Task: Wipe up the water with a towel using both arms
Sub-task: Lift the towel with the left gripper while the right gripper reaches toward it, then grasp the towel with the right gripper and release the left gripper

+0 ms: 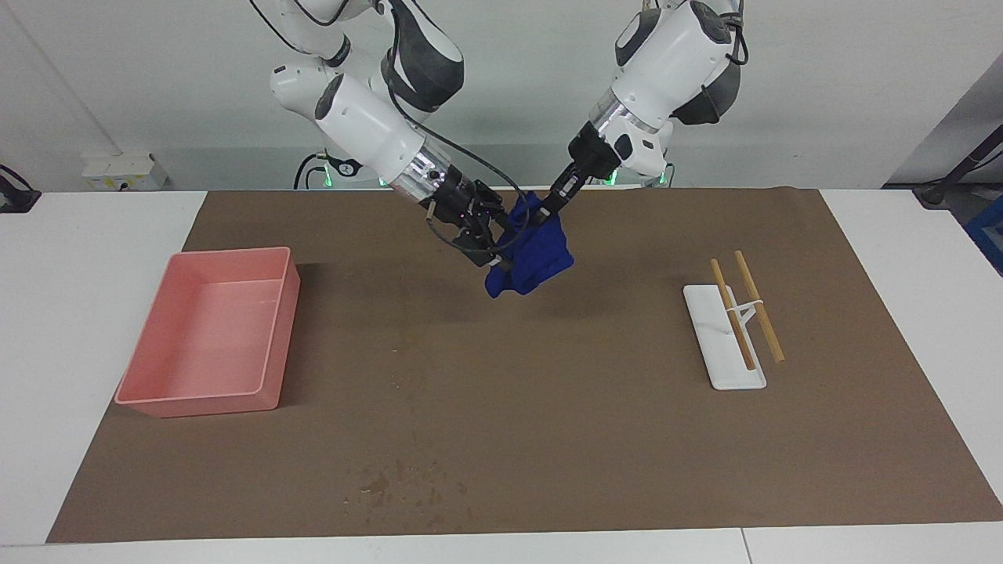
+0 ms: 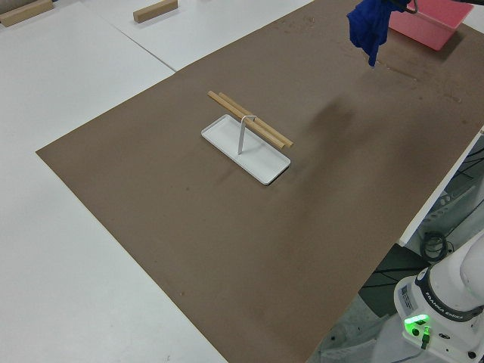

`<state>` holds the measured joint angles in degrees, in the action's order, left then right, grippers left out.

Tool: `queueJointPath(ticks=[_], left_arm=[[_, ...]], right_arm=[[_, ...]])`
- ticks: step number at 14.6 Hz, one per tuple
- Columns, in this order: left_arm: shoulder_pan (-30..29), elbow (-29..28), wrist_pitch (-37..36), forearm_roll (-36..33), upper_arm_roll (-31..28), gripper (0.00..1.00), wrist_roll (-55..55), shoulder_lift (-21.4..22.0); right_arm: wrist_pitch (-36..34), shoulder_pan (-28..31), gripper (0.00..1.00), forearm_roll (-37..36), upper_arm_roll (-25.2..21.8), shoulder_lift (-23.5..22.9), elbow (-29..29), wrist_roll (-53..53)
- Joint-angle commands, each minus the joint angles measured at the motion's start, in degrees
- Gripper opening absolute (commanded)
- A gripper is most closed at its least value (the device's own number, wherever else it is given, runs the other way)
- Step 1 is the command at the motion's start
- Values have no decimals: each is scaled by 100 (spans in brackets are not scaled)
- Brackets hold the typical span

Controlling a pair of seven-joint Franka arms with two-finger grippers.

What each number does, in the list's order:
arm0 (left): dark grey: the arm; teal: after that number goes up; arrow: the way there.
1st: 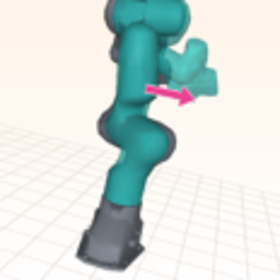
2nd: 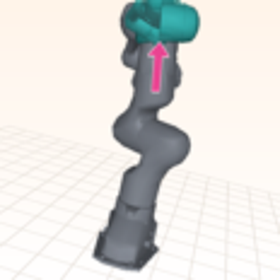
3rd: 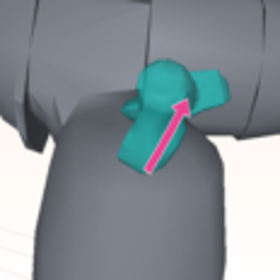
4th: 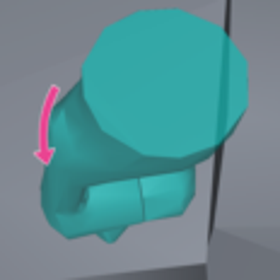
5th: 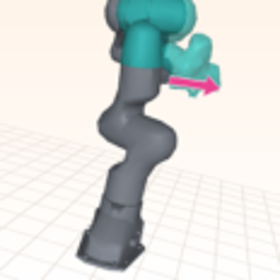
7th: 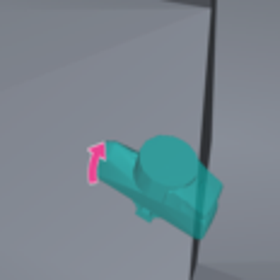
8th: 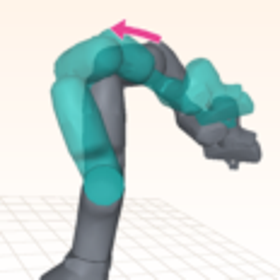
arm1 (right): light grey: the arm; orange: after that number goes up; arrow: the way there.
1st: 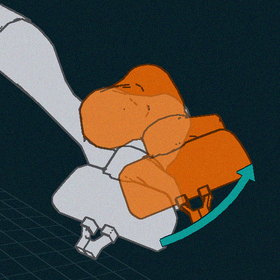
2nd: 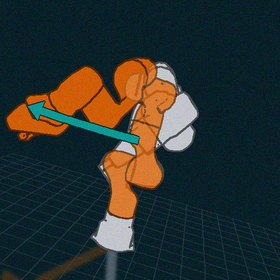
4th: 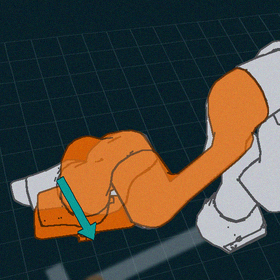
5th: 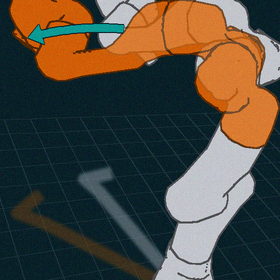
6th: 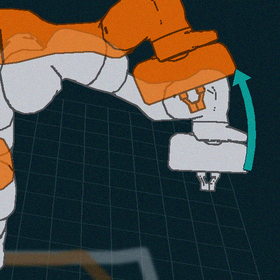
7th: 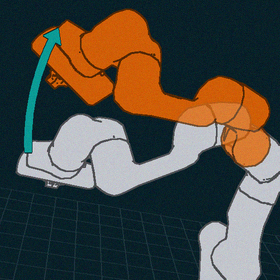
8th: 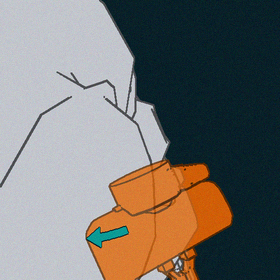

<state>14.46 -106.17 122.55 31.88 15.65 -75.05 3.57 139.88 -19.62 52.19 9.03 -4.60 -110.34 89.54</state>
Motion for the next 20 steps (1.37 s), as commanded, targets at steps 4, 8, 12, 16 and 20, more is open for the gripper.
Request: queueJointPath(ticks=[4,8,12,16,20], left_arm=[[513,-245,821,169,-97,0,-465,56],[655,-465,1148,169,-97,0,-590,117],[655,-457,1166,169,-97,0,-581,109],[655,-457,1324,169,-97,0,-590,91],[646,-457,1324,151,-106,0,-528,91]], right_arm=[[136,-182,100,177,-6,-50,-14,19],[215,-209,100,169,-6,-76,-14,-226],[180,-200,22,169,-6,-76,-5,-796],[110,-200,0,169,-6,-76,-5,-930],[92,-200,0,169,-6,-76,3,-1009]])
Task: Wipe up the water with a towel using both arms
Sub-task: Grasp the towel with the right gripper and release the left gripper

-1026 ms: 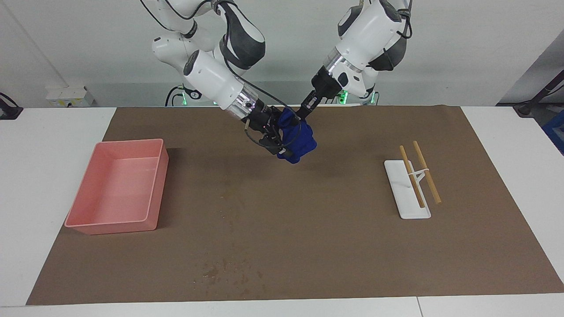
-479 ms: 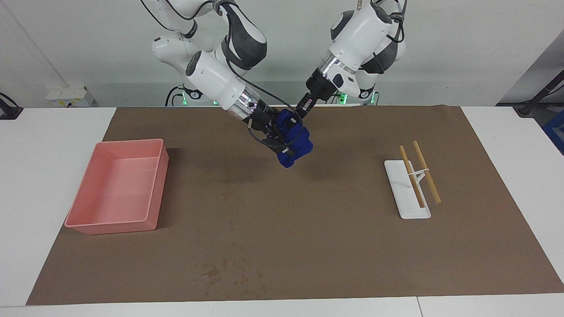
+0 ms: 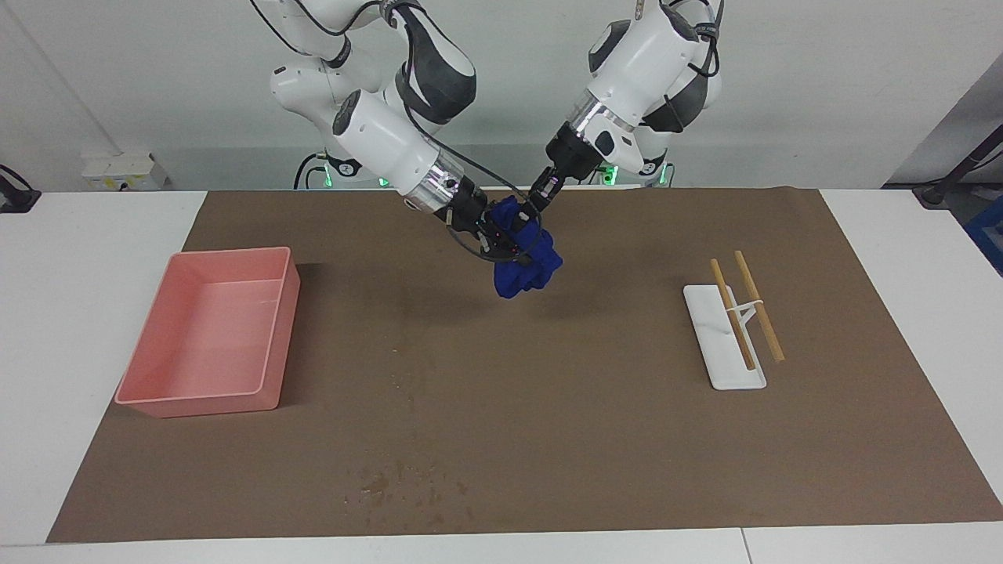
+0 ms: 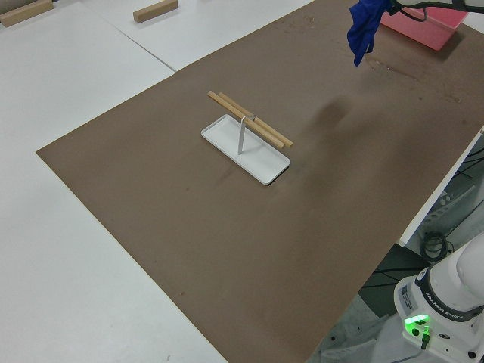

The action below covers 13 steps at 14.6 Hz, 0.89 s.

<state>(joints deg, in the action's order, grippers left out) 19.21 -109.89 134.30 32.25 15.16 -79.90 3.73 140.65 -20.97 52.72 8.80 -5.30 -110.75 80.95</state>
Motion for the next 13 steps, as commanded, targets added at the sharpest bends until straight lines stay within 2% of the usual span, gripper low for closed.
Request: queueJointPath(ticks=[1,2,3,4,5,9,13], left_arm=[[171,-68,123,115,-57,0,-17,66],[171,-68,123,107,-57,16,71,66],[162,-59,105,107,-66,52,132,66],[154,-33,79,54,-74,94,159,49],[127,-6,44,-25,-83,100,194,40],[-118,47,-52,-1104,-101,100,527,22],[-890,301,-964,-1308,-118,100,2562,-39]], right_arm=[[15,-66,0,116,16,-6,36,-150],[6,-66,0,116,16,3,36,-150],[6,-66,0,116,16,3,36,-150],[6,-66,0,116,16,3,36,-150],[6,-66,0,107,16,3,36,-150],[-117,-66,0,2,16,20,27,-246],[-590,-74,0,-506,7,108,-69,-720]])
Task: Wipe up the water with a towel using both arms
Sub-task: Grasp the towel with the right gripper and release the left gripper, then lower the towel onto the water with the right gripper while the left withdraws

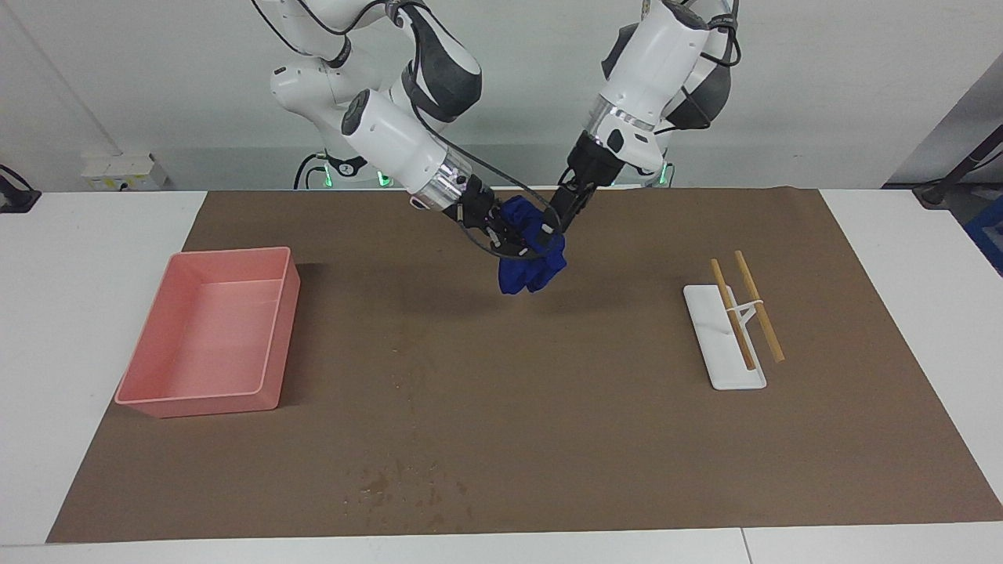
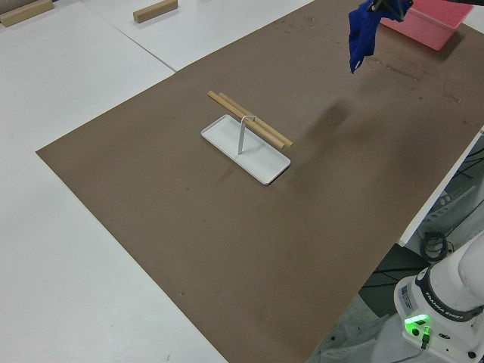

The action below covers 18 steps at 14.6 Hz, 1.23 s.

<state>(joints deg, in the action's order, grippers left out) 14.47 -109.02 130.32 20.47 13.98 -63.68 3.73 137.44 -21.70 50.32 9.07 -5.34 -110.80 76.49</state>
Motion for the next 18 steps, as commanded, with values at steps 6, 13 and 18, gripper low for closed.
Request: queueJointPath(ticks=[6,13,18], left_arm=[[-1481,267,-1543,-1156,-9,100,3376,5],[-1737,1416,-3764,-2484,-53,100,6436,-284],[-2070,1797,-4331,-2110,-70,100,6448,-470]], right_arm=[[-1973,244,0,-1946,-46,252,-65,-1660],[-3555,658,0,-3964,-37,419,-65,-3822],[-3953,1089,0,-4505,-28,814,-827,-5669]])
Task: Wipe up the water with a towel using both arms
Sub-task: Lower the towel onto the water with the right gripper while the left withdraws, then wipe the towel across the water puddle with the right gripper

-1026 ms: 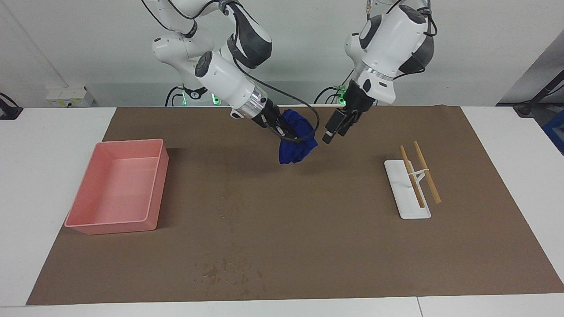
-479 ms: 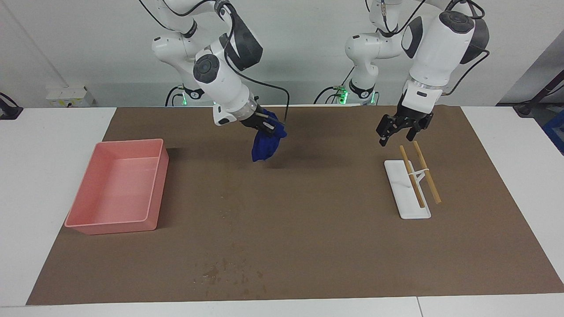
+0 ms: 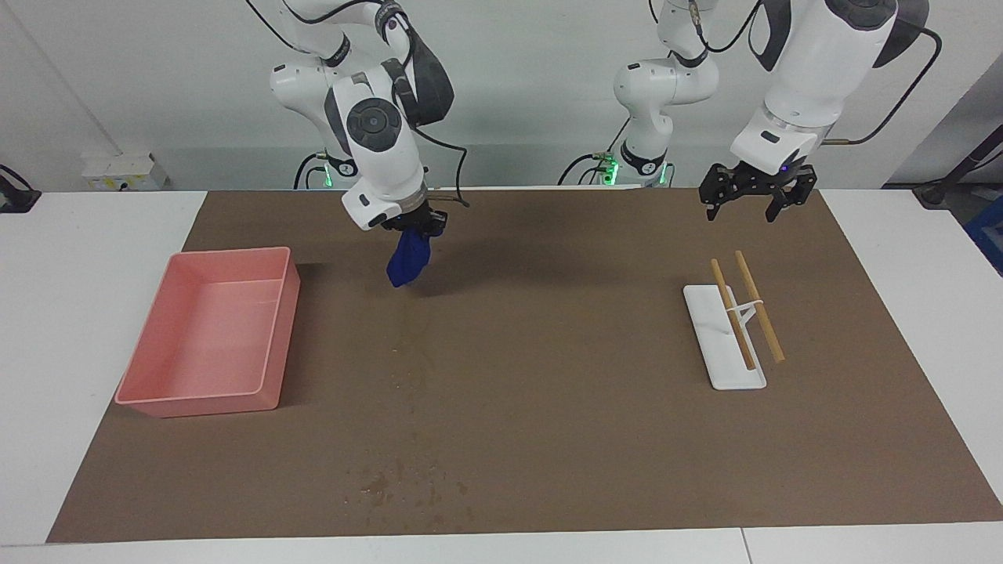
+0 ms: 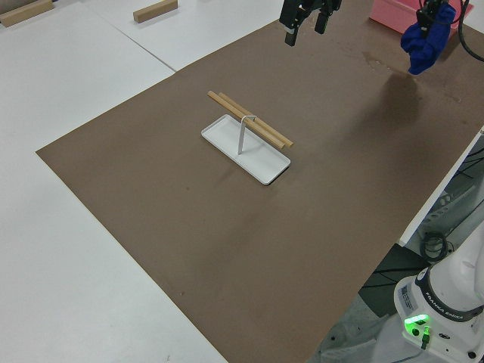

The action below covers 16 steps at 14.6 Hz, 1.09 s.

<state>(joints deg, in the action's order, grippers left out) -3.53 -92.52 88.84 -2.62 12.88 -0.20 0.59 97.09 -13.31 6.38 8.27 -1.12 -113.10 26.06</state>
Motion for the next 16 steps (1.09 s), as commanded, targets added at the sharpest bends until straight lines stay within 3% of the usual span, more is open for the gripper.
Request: queueJointPath(ticks=[1,5,13,16], left_arm=[[-297,77,-131,200,39,100,99,-139],[-341,-98,-157,200,39,100,73,-25],[-446,-143,-34,244,48,100,64,-16],[-115,-143,-60,244,-135,100,56,-7]], right_arm=[[221,329,0,-111,52,497,-843,-742],[1284,277,0,-67,69,736,-1881,-743],[2077,347,0,82,69,578,-1926,-761],[2357,250,0,126,69,349,-2083,-682]])
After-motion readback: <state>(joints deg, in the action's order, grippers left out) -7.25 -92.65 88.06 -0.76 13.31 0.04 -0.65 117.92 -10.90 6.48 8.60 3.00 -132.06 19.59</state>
